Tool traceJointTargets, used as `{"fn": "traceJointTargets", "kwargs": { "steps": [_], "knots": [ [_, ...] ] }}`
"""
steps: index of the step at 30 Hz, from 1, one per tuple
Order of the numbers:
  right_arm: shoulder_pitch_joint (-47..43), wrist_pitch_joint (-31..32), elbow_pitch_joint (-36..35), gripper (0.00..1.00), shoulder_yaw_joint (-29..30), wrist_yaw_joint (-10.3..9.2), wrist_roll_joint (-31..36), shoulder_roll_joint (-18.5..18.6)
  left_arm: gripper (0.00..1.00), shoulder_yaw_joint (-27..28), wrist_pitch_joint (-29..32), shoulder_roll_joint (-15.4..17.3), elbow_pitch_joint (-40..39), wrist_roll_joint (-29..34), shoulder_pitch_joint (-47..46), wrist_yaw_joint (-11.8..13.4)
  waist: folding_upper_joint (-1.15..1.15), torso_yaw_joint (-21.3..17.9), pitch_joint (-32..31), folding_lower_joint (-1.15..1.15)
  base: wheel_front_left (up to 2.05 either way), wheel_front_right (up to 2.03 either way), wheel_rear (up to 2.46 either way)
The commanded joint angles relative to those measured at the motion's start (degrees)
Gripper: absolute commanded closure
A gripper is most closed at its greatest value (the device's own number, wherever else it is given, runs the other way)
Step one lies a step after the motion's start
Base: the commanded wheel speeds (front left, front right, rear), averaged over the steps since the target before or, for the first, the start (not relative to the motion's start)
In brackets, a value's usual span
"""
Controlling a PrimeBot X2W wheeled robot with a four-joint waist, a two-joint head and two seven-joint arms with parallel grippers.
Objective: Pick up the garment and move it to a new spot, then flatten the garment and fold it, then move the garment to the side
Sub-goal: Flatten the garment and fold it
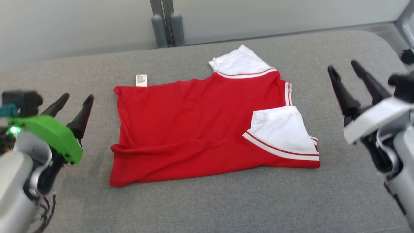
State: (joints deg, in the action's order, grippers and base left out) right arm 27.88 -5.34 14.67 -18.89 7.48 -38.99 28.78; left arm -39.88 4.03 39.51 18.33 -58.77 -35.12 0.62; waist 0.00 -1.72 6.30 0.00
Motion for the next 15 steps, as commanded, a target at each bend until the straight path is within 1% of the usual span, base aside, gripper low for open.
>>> {"fn": "traceJointTargets", "kwargs": {
  "steps": [1,3,5,7,9,11,14,15],
  "knots": [
    [-3.1,-2.8,0.1,0.0,1.4,0.01,2.2,-1.4,0.0,1.4,-5.1,-0.6,-0.8,0.1,4.1,2.3,0.0,-0.4,-2.3,0.0,0.0,0.0,0.0],
    [-6.9,-5.3,-0.5,0.0,2.9,0.02,4.5,-2.9,0.0,2.1,-11.4,-0.9,-2.4,2.2,7.7,4.9,0.0,-0.4,-3.0,0.0,0.0,0.0,0.0],
    [-10.4,-7.0,-1.0,0.0,4.8,0.01,6.9,-4.5,0.0,3.5,-16.2,-1.7,-4.0,3.2,11.4,7.5,0.0,-0.4,-3.7,0.0,0.0,0.0,0.0],
    [-13.6,-7.8,-1.4,0.0,6.4,0.01,8.1,-6.4,0.0,4.9,-18.4,-2.2,-6.0,4.9,14.7,9.7,0.0,-0.4,-3.8,0.0,0.0,0.0,0.0],
    [-16.5,-8.1,-1.0,0.0,8.1,0.01,9.0,-7.9,0.0,7.6,-19.2,-3.6,-8.5,6.6,17.9,11.7,0.0,-0.3,-3.7,0.0,0.0,0.0,0.0],
    [-18.9,-8.6,-0.6,0.0,9.7,0.01,9.7,-9.6,0.0,11.3,-19.3,-5.3,-12.1,11.0,20.8,12.9,0.0,-0.1,-3.7,0.0,0.0,0.0,0.0],
    [-21.4,-8.8,0.2,0.0,11.6,0.01,10.8,-11.3,0.0,14.7,-19.2,-7.9,-15.2,16.9,26.4,13.6,0.0,0.0,-3.4,0.0,0.0,0.0,0.0],
    [-21.9,-8.8,0.5,0.0,12.2,0.01,11.3,-11.7,0.0,16.0,-19.2,-9.1,-15.9,17.9,27.9,13.3,0.0,0.0,-3.2,0.0,0.0,0.0,0.0]
  ]
}}
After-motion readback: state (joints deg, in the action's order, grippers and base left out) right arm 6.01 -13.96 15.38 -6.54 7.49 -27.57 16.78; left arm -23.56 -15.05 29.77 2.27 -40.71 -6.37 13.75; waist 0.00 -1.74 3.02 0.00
